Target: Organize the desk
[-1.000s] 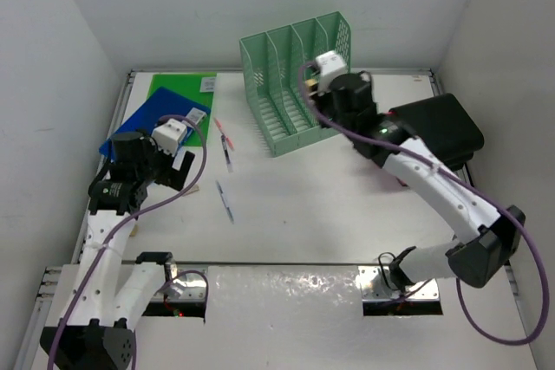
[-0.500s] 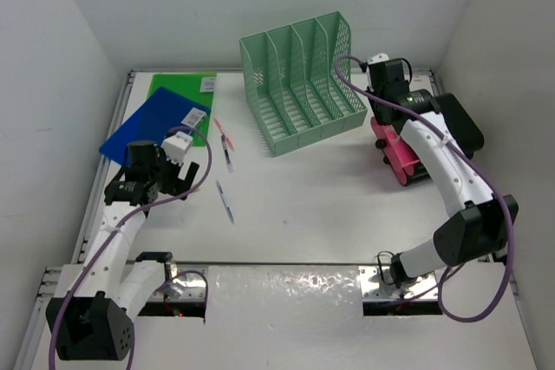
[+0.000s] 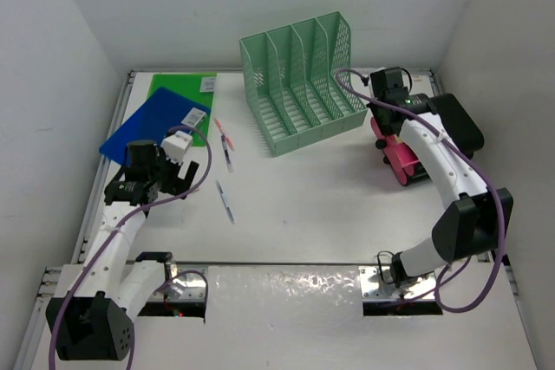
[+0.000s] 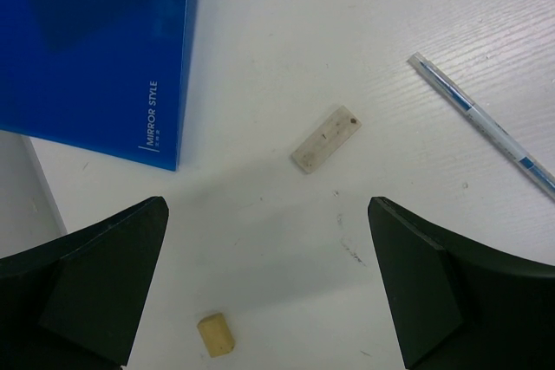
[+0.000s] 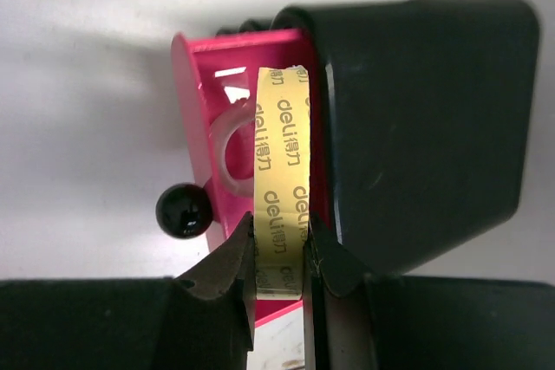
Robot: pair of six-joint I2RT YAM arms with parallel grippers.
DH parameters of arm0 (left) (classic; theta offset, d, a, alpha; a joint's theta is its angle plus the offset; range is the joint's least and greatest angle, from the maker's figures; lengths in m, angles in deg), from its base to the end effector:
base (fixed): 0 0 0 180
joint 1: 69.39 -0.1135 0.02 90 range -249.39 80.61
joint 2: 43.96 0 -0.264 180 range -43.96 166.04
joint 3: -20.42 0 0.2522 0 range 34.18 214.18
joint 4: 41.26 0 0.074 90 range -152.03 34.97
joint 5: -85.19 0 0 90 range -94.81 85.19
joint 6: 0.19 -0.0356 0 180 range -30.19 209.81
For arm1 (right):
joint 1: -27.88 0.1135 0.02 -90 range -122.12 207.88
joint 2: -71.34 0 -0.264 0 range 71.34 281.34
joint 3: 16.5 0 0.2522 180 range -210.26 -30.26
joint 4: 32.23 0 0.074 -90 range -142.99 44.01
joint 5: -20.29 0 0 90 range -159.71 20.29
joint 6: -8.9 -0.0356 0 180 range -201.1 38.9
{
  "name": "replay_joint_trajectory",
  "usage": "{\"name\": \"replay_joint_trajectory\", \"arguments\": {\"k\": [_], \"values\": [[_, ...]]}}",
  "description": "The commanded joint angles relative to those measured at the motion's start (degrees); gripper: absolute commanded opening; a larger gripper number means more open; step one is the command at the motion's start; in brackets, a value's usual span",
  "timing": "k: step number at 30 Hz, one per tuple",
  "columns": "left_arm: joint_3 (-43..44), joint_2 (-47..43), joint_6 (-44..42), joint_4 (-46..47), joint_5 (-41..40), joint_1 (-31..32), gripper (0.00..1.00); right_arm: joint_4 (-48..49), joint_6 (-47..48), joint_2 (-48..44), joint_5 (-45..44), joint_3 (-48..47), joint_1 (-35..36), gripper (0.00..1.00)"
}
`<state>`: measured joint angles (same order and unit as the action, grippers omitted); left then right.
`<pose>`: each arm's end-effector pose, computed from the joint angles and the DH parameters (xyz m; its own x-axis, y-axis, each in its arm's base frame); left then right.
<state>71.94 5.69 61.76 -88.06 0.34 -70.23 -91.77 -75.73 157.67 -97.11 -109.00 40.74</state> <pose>0.1787 -0.0006 0.2456 -0.6002 0.4596 -0.6546 0.3753 0.8846 0.2770 0.3125 0.0545 0.3193 -0.7855 -0.2646 -0.5595 -0.0034 0.9059 -0.4235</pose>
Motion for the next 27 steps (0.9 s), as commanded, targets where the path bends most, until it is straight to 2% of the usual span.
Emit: {"name": "replay_joint_trajectory", "arguments": {"k": [1,10,13,18,25,27], "values": [[2.32,-0.08,-0.07,1.48,0.04,0.40,1.00,-0.45,-0.44,-1.77,1.64,2.01,-0.29,0.00],[2.50,0.36,-0.07,1.66,-0.22,0.31,1.00,-0.89,-1.94,-5.11,12.89,2.28,-0.29,0.00],[2.32,0.54,-0.25,1.92,-0.49,0.40,1.00,-0.89,-2.11,-5.38,10.27,2.01,-0.29,0.00],[2.15,0.63,-0.16,2.10,-0.40,0.31,1.00,-0.72,-2.29,-5.29,12.72,2.62,-0.29,0.00],[1.88,0.80,-0.42,2.45,-0.23,0.40,1.00,0.77,-2.47,-4.32,-9.22,2.45,-0.21,0.00],[1.79,1.41,-0.16,2.71,-0.05,0.31,1.00,2.00,-1.85,-4.58,-11.79,3.33,-0.21,0.00]]}}
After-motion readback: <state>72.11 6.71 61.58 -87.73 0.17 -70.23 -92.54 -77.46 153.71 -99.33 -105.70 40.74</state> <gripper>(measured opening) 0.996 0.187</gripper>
